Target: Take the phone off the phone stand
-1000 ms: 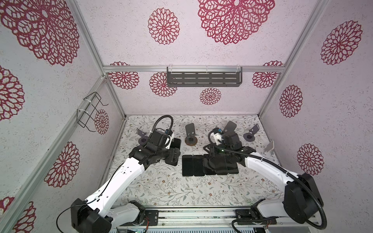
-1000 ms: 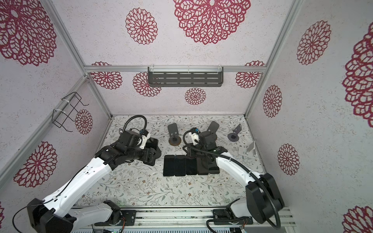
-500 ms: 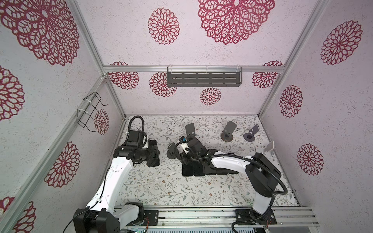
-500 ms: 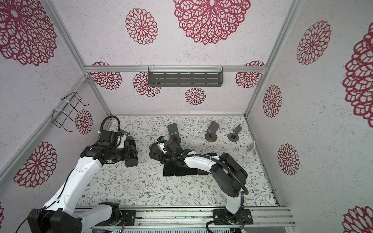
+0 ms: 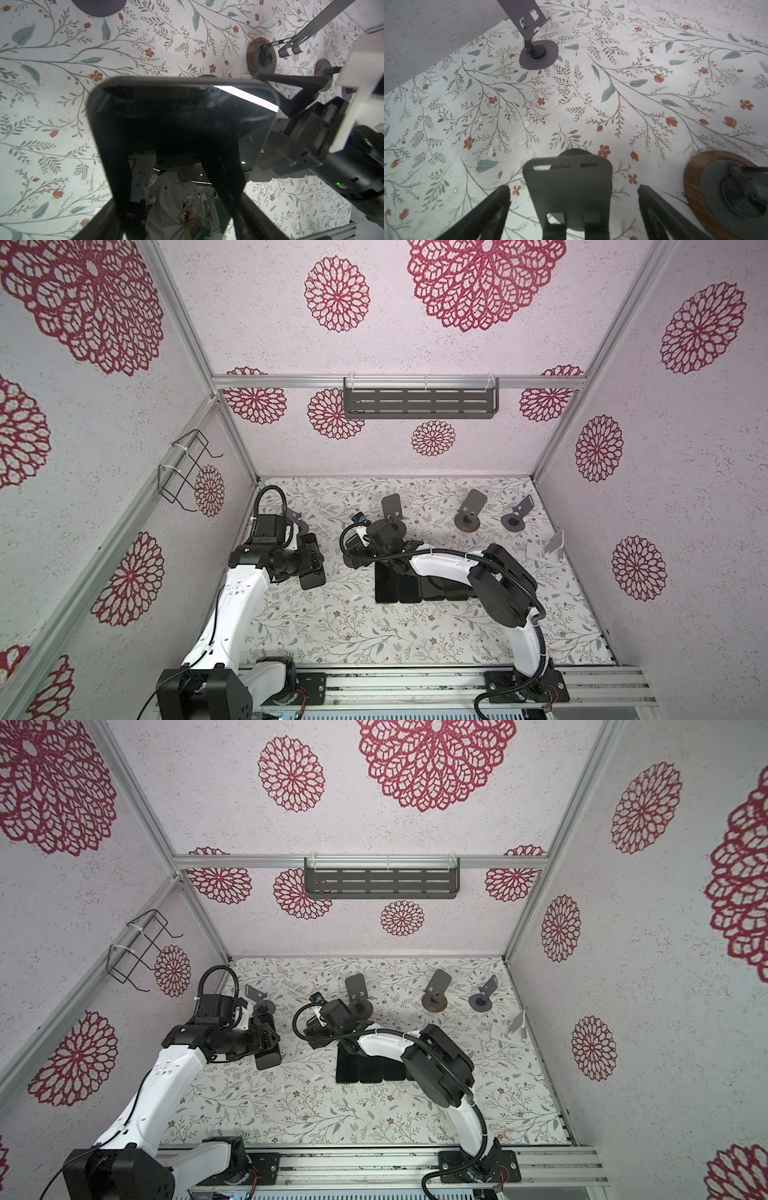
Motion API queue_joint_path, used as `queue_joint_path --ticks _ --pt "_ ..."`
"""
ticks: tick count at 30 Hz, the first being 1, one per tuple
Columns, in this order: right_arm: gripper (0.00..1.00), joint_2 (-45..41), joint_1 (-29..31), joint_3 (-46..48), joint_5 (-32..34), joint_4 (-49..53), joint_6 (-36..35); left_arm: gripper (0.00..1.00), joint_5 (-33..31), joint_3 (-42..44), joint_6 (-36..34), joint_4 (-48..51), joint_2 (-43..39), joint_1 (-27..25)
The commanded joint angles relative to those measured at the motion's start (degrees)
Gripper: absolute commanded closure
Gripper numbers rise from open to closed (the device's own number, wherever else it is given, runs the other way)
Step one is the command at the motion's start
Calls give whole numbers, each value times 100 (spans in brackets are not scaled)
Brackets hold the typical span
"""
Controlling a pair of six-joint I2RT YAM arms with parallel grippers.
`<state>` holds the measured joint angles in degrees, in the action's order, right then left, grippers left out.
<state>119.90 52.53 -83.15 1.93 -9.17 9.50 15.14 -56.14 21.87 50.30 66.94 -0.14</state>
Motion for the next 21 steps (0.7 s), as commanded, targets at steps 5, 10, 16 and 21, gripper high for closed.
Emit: queue_joint_path --ticks 5,10,16,21 --pt "4 354 8 -599 97 98 -113 78 187 20 -97 -297 -189 96" --pt "16 291 17 -590 -61 79 -54 77 155 77 -127 -317 -207 102" --pt "30 114 25 -440 91 38 18 76 187 147 -92 -387 -163 104" --pt "40 67 32 -472 131 116 -51 76 219 138 -40 -389 -145 115"
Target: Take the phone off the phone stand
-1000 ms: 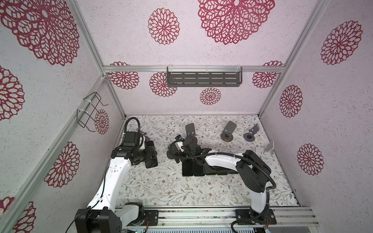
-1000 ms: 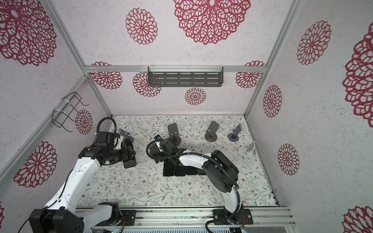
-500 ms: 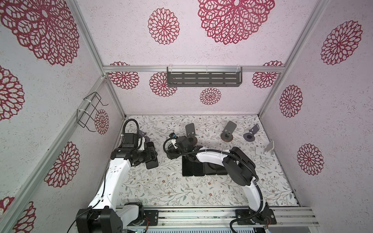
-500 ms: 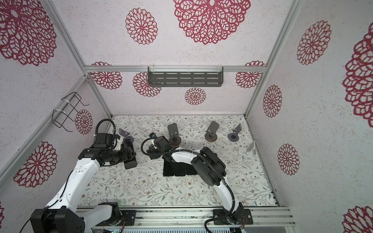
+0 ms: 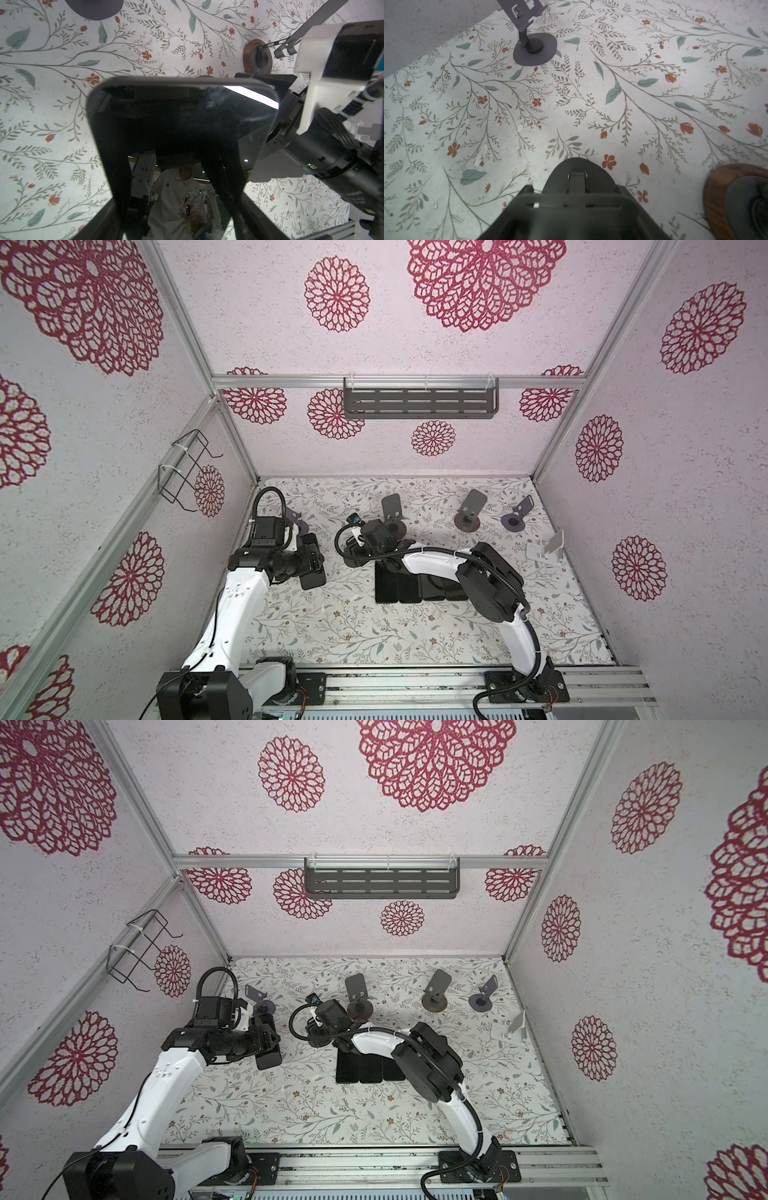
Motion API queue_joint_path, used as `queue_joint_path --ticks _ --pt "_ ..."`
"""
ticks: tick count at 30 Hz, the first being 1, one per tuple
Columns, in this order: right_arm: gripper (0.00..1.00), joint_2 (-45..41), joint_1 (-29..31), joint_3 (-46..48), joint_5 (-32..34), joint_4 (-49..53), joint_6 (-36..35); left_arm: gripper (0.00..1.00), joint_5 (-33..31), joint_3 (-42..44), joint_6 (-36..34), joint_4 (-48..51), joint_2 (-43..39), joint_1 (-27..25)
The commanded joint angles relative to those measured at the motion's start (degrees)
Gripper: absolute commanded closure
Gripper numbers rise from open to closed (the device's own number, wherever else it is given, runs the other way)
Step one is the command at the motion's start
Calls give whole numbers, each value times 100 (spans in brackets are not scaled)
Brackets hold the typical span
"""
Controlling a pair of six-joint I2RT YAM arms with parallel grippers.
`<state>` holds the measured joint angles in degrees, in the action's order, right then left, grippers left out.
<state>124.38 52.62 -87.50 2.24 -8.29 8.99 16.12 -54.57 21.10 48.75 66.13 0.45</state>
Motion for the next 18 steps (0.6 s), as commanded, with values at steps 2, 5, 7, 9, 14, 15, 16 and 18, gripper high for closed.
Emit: queue_joint_path --ticks 2,5,7,9,14,15,16,18 --pt "40 -414 25 -47 93 45 -21 76 130 -26 58 -235 -60 46" --pt "42 -512 37 -40 115 56 -31 75 141 -27 99 -236 -49 46" --pt "43 -608 30 -39 128 78 -21 75 139 -13 113 -237 -43 44" --pt "44 -742 32 -30 144 116 -5 73 76 -19 143 -226 -22 43" --pt "51 -1104 23 -175 111 450 100 73 -339 -37 271 -182 94 43" --pt "52 -1177 22 -164 138 483 110 73 -373 -45 293 -165 152 44" --pt "54 -1276 24 -162 162 539 111 73 -396 -69 321 -127 219 35" --pt "56 -1470 19 -141 282 676 103 73 -477 -106 381 -57 385 -4"
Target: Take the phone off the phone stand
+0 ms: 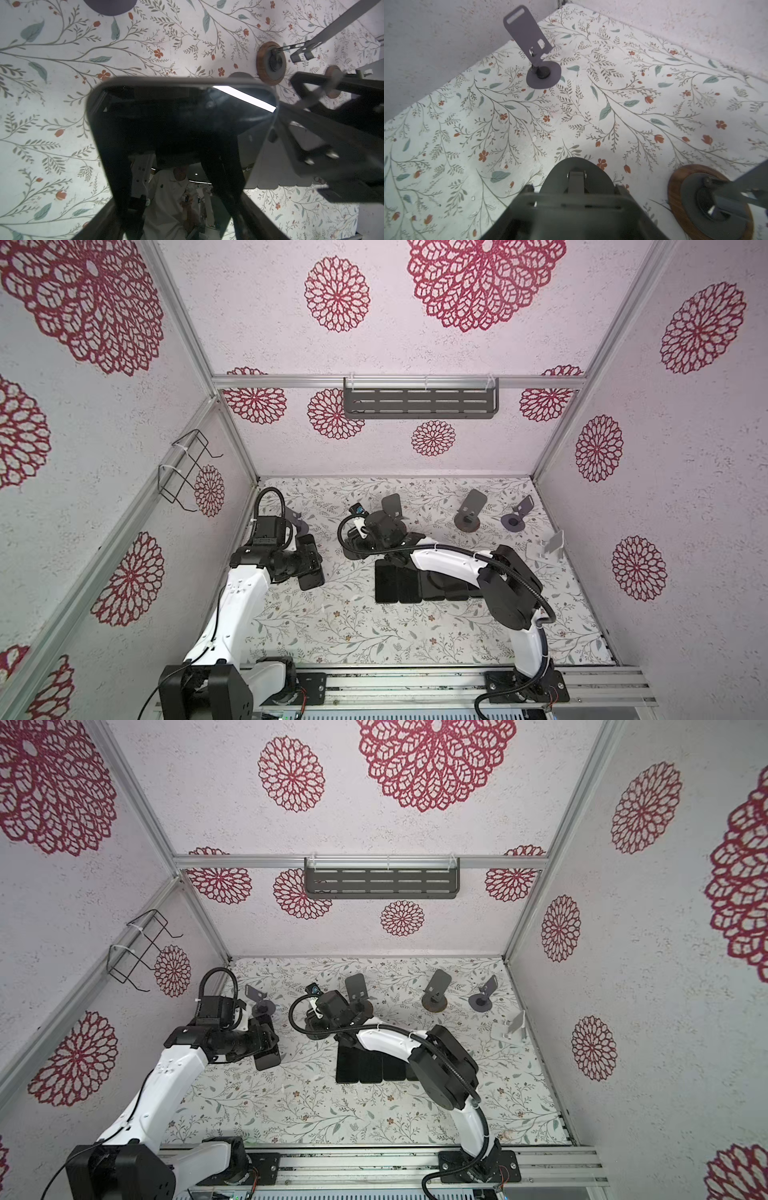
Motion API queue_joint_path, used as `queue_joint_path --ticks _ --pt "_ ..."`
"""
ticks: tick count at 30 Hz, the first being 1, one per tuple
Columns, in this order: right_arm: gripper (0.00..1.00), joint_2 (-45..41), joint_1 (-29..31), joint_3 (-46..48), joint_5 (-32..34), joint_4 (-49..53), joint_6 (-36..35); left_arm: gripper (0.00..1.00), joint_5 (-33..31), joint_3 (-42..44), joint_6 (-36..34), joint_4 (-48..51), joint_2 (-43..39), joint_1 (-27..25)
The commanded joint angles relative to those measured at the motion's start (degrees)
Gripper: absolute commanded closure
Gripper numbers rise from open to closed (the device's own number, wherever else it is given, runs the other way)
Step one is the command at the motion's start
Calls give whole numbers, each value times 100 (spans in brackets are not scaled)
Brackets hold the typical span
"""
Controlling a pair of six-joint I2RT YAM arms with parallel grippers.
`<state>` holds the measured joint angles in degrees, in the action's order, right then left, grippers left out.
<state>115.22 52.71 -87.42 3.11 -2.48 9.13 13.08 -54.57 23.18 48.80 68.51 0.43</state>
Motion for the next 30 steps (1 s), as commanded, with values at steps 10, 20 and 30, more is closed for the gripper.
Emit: queue_joint_path --ticks 10,20,30 --pt "71 -2024 -503 365 710 1183 46 73 -1162 -612 559 -69 1305 -1122" --pt "84 -2939 -1916 864 724 2218 106 74 -1284 -1486 721 -229 2795 -1880" --pt "91 -2172 -2453 1050 837 1259 -271 74 -1414 -1877 1056 -237 3544 -2351"
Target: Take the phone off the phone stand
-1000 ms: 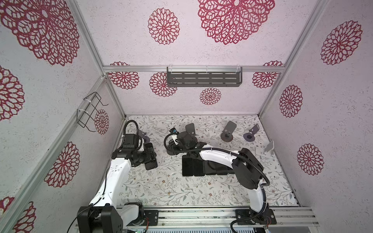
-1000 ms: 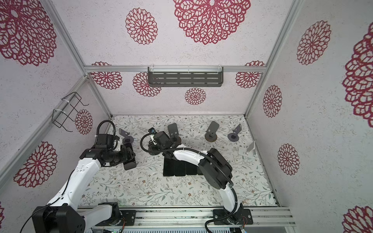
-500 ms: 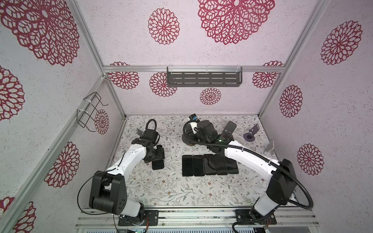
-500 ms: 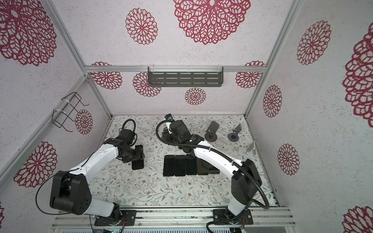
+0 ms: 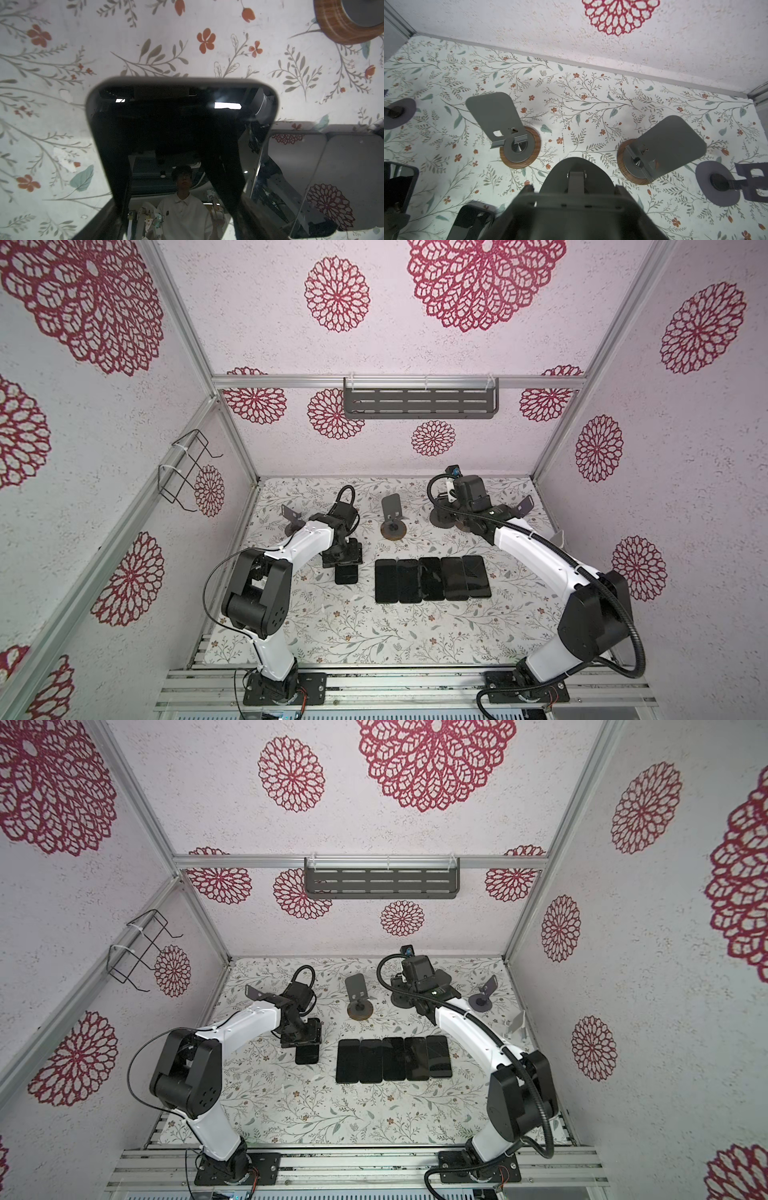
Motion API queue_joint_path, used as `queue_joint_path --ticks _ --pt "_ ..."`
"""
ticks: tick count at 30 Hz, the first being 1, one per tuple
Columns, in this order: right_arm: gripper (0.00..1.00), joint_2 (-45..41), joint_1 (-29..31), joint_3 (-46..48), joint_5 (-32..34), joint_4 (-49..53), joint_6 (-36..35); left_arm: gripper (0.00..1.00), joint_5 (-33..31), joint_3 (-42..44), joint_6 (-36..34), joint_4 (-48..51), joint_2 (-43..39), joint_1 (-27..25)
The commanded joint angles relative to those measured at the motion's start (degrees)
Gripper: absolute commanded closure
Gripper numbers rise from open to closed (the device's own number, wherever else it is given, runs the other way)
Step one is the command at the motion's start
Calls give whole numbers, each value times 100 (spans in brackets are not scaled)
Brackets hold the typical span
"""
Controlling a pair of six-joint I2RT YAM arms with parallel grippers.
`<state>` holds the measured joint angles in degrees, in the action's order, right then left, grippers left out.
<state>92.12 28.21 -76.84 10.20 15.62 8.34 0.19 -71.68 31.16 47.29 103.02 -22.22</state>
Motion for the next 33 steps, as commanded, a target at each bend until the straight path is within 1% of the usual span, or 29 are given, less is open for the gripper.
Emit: queue_joint_path --ticks 1,5,10,16,22,26,29,32,33 --pt "91 240 -4 31 140 -721 -224 74 -110 -179 305 -104 148 -102" --pt "93 627 -64 190 83 -1438 -368 75 51 -197 534 -247 342 -133" --pt "94 1024 -128 357 84 -2033 -434 75 -14 -245 663 -248 524 -218" --pt "94 1412 -251 478 26 -2519 -326 73 -184 -421 705 -51 682 -309" --pt "94 1634 -316 721 -24 -3096 -302 73 -146 -521 694 75 828 -364" --pt "93 1821 -339 716 -52 -3170 -287 72 -85 -539 647 137 885 -402" --pt "86 1847 -354 743 -78 -3111 -211 71 -76 -540 629 217 895 -434" --pt "70 1819 -352 759 -123 -3042 -175 71 -16 -522 618 248 894 -463" --pt "64 1802 -351 749 -136 -2977 -175 70 11 -512 625 256 894 -482"
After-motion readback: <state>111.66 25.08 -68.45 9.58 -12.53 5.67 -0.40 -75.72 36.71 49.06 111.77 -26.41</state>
